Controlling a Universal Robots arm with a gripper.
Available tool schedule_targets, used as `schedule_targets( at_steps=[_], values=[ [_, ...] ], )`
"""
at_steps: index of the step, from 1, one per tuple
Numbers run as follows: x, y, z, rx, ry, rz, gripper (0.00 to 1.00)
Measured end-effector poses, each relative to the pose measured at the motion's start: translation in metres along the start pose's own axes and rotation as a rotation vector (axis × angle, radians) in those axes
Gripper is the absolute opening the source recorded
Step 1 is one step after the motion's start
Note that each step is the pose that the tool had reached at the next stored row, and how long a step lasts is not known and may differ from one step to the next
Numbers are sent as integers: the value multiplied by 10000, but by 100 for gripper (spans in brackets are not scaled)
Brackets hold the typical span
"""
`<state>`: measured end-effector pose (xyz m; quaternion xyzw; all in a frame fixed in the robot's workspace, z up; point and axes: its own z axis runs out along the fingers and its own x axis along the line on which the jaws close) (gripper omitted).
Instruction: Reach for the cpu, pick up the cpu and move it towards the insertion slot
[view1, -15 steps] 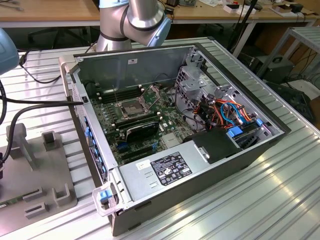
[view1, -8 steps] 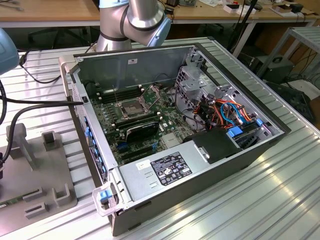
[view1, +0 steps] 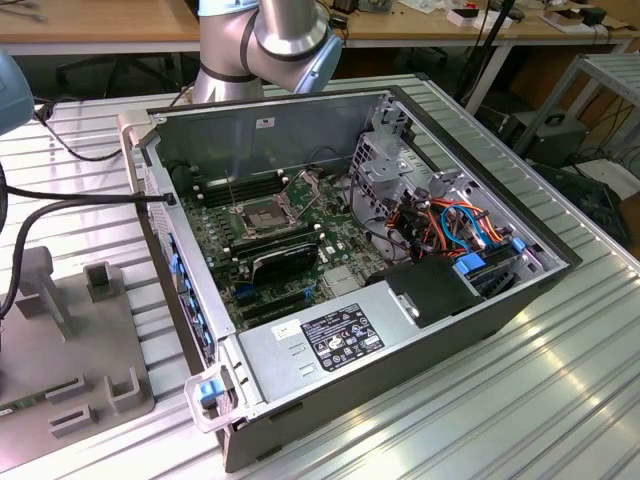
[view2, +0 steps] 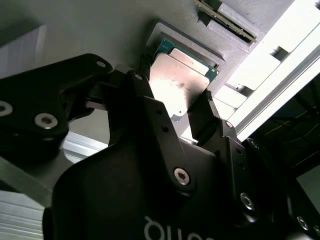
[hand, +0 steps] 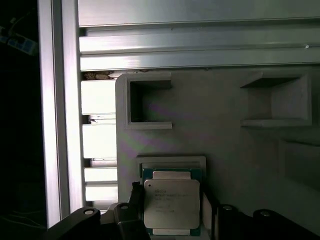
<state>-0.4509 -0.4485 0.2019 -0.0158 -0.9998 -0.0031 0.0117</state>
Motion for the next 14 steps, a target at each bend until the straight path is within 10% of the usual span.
schedule_targets(
  at_steps=[14],
  values=[
    [3, 0, -118, -5, 2, 0, 55]
  ],
)
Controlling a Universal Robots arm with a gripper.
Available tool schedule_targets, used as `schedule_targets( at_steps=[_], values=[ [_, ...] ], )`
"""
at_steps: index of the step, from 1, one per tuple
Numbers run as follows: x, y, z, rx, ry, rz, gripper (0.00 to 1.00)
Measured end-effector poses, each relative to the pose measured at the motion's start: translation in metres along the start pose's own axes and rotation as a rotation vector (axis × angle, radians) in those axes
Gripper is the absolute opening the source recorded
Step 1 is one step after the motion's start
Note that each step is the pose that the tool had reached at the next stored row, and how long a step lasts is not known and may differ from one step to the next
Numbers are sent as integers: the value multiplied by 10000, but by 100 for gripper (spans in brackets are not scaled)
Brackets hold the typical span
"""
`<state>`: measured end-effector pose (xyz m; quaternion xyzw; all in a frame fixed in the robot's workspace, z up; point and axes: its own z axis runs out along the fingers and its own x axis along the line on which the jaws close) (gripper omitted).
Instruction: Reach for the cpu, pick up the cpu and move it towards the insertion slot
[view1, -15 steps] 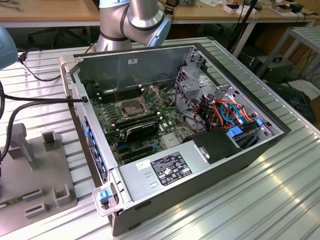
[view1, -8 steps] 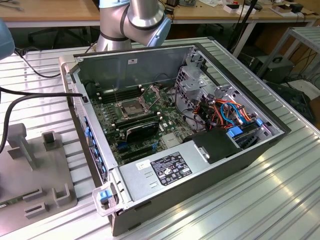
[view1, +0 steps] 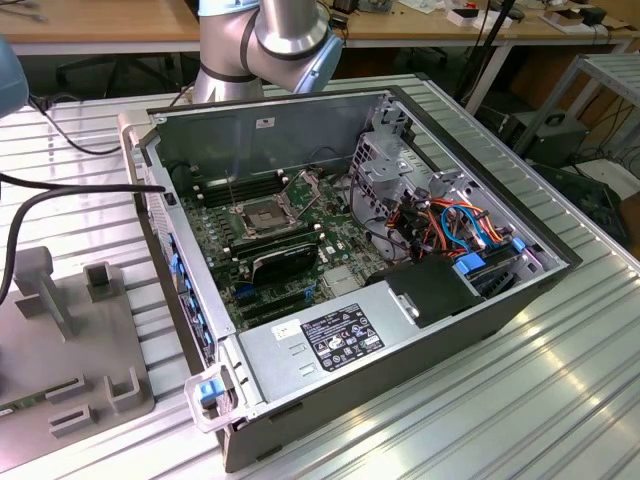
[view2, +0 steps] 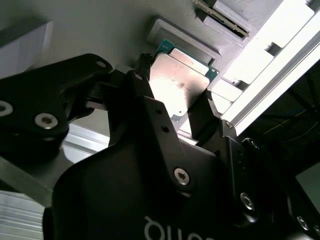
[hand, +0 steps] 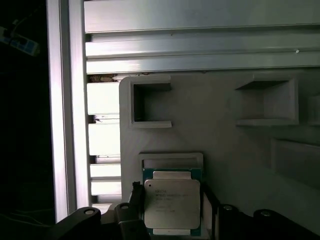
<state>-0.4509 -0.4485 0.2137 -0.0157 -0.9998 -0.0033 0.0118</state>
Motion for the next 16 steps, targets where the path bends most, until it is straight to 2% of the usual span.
schedule_targets(
  at_steps=[7, 16],
  values=[
    [2, 1, -109, -1, -2, 0, 55],
    [8, 2, -326, -1, -2, 0, 55]
  ],
)
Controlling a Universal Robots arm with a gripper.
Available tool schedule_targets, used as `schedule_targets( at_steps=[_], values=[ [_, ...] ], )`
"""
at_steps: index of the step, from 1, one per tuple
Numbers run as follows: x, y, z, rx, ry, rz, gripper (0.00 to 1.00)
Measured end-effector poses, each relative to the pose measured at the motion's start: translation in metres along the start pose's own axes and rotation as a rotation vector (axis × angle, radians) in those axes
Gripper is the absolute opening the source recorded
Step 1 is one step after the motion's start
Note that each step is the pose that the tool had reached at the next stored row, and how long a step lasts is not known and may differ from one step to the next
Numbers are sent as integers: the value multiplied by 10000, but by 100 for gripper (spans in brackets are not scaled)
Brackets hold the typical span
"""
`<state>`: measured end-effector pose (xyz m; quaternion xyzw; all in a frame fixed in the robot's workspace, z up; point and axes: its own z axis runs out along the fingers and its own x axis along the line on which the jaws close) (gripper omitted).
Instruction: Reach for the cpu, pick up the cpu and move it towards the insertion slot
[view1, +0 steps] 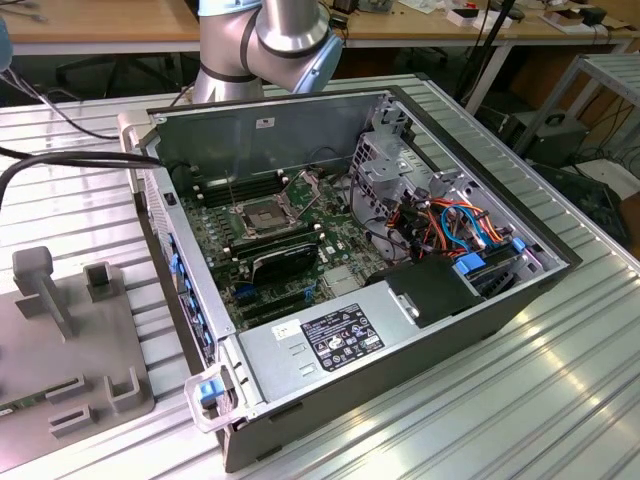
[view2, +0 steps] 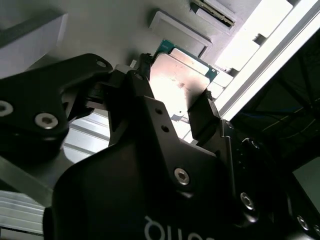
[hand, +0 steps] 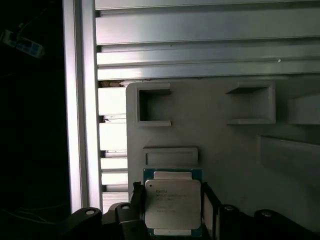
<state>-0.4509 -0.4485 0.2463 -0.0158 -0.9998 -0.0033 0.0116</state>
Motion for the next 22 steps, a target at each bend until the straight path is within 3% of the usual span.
schedule_targets(
  at_steps=[8, 9, 12, 19, 22],
  values=[
    [5, 1, -222, 0, 1, 0, 55],
    [7, 2, -284, 0, 1, 0, 55],
    [9, 2, -378, 0, 0, 0, 55],
    [13, 3, -554, -1, 0, 0, 55],
    [16, 5, -691, -1, 0, 0, 55]
  ],
)
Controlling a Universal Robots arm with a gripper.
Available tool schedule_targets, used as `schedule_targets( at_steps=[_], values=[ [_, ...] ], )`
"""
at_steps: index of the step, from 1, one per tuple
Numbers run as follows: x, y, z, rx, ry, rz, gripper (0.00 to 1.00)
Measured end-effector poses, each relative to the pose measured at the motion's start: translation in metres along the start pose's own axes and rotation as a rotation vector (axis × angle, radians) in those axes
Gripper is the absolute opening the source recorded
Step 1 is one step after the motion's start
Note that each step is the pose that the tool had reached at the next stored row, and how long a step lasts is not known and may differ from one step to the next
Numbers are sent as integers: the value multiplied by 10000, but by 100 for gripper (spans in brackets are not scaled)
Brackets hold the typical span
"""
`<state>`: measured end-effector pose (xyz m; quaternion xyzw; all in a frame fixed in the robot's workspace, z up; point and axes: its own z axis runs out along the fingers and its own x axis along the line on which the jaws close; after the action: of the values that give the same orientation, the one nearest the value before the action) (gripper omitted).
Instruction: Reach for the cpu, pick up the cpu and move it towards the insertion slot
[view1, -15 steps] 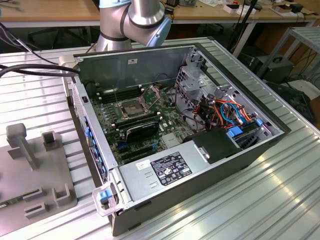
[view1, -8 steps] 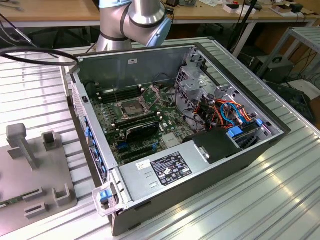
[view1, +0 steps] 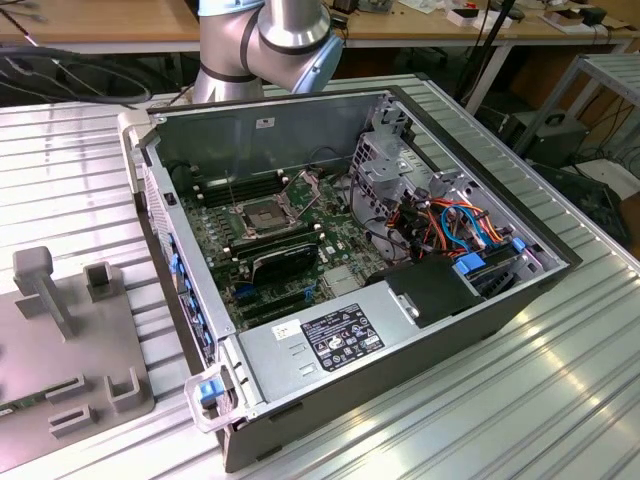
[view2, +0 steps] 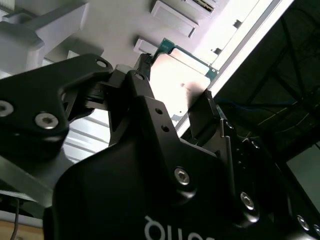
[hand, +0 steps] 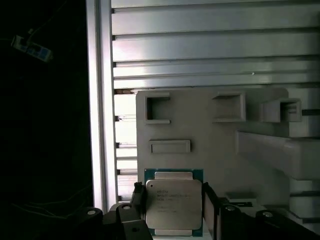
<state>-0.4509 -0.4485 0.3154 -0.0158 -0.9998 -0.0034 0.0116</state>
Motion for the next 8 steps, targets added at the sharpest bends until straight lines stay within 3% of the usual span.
schedule_targets(
  at_steps=[4, 8],
  values=[
    [3, 1, -120, 1, 0, 0, 55],
    [8, 2, -347, 1, 1, 0, 55]
  ],
)
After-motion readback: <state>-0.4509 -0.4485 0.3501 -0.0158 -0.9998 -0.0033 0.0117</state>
